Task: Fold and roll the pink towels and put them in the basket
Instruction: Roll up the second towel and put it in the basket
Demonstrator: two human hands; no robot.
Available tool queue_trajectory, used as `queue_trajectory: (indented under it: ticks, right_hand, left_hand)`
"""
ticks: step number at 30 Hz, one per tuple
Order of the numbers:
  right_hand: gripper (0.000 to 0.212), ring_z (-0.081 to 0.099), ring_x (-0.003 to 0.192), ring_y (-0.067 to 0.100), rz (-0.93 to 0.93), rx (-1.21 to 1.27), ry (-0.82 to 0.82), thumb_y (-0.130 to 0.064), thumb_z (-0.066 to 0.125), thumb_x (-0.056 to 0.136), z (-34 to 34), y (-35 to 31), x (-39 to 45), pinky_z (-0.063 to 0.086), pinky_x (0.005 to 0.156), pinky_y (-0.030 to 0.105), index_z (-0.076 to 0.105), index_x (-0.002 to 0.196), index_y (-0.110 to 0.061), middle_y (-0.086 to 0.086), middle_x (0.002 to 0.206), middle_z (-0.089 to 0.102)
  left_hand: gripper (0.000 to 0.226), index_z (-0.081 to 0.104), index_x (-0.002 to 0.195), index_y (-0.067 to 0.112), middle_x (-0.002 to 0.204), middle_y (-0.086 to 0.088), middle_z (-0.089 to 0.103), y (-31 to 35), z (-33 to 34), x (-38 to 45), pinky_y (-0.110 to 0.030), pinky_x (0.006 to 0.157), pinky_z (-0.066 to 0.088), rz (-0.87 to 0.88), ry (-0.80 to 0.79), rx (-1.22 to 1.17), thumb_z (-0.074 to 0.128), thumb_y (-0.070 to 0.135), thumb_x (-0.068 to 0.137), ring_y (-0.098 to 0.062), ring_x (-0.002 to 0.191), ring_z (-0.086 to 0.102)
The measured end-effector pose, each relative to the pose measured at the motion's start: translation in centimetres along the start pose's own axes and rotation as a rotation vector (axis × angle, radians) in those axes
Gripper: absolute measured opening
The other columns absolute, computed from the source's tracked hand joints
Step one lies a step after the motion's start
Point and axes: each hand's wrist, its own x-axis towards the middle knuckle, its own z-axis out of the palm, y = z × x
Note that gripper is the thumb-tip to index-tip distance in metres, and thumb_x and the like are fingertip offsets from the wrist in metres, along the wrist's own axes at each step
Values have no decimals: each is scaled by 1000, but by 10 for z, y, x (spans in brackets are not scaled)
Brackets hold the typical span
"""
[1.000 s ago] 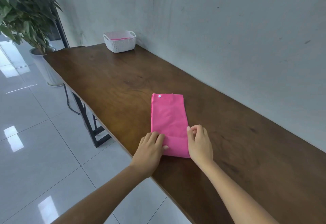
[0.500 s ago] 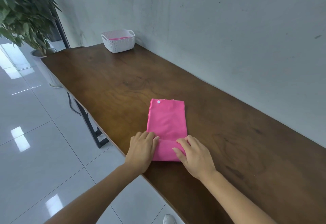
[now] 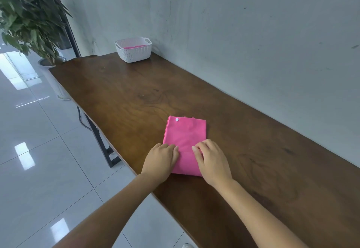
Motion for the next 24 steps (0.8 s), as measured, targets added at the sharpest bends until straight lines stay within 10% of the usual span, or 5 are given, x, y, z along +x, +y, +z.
queue_trajectory:
  ticks: [6, 14, 24]
  right_hand:
    - [54, 61, 99, 12, -128, -108, 105, -57, 27, 106, 17, 5, -21, 51, 82, 28, 66, 113, -21, -6, 107, 66]
    - [51, 60, 93, 8, -215, -35, 210, -56, 32, 105, 21, -2, -31, 49, 77, 26, 69, 103, -20, -8, 99, 67]
    - [47, 55, 69, 8, 201, 229, -307, -56, 31, 104, -2, -8, 7, 35, 58, 22, 52, 75, -25, -6, 77, 56]
  left_hand:
    - [48, 46, 65, 15, 62, -1, 52, -3, -6, 14, -25, 50, 29, -197, -149, -252, 34, 36, 106, -14, 54, 48]
    - [32, 64, 85, 23, 82, 11, 64, -1, 0, -14, -22, 60, 47, -466, -29, -526, 51, 50, 97, -6, 73, 60]
    - [49, 49, 122, 29, 115, 13, 51, 2, 9, -28, -20, 75, 48, -362, 115, -556, 47, 68, 92, -5, 97, 55]
